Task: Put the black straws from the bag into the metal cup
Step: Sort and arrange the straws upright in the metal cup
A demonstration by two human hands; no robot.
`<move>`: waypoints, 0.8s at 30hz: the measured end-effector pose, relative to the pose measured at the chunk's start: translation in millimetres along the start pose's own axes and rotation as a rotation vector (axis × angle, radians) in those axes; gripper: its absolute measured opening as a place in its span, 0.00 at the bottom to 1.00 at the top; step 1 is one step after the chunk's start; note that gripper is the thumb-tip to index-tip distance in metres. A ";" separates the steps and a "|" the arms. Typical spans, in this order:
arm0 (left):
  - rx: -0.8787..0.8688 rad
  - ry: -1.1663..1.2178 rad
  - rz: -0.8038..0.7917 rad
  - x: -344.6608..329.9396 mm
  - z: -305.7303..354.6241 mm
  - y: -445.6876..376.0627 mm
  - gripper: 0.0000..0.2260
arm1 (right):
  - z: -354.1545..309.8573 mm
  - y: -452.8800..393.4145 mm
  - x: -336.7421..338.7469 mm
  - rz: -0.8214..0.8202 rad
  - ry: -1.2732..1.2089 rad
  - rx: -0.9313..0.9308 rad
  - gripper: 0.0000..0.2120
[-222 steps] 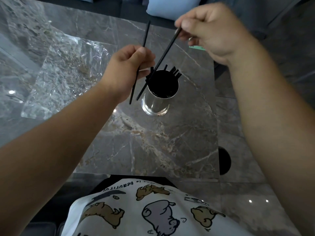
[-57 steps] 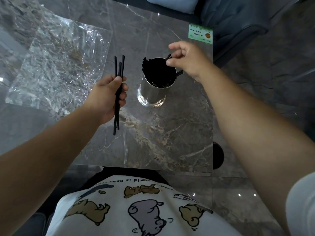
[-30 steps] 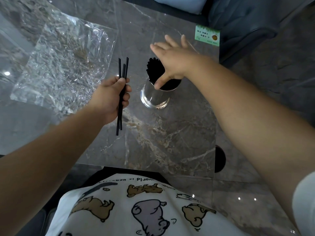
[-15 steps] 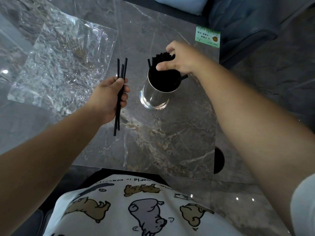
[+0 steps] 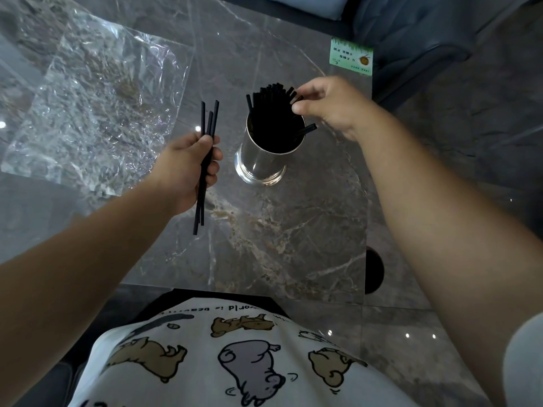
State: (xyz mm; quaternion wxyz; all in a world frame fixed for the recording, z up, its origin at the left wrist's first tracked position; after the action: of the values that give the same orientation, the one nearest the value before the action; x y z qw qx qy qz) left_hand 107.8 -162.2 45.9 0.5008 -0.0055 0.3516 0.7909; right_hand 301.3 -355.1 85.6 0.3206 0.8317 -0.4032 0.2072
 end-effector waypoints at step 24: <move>0.006 0.002 -0.013 -1.2 -3.0 -4.7 0.07 | -24.5 -5.1 -13.3 -0.012 0.031 0.070 0.11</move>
State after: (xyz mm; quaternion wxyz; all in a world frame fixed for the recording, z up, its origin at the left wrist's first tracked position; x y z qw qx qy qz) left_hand 111.1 -163.7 41.5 0.5058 -0.0070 0.3545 0.7864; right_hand 295.4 -328.4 93.1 0.2988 0.8415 -0.3858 0.2319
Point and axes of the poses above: each hand's wrist, its own y-axis away from the middle knuckle, its own x-axis out of the back of the hand, z = x × y, the point moved 5 cm from there along -y, towards the middle knuckle, and after that the axes turned 6 degrees about y, right-handed, at the moved point
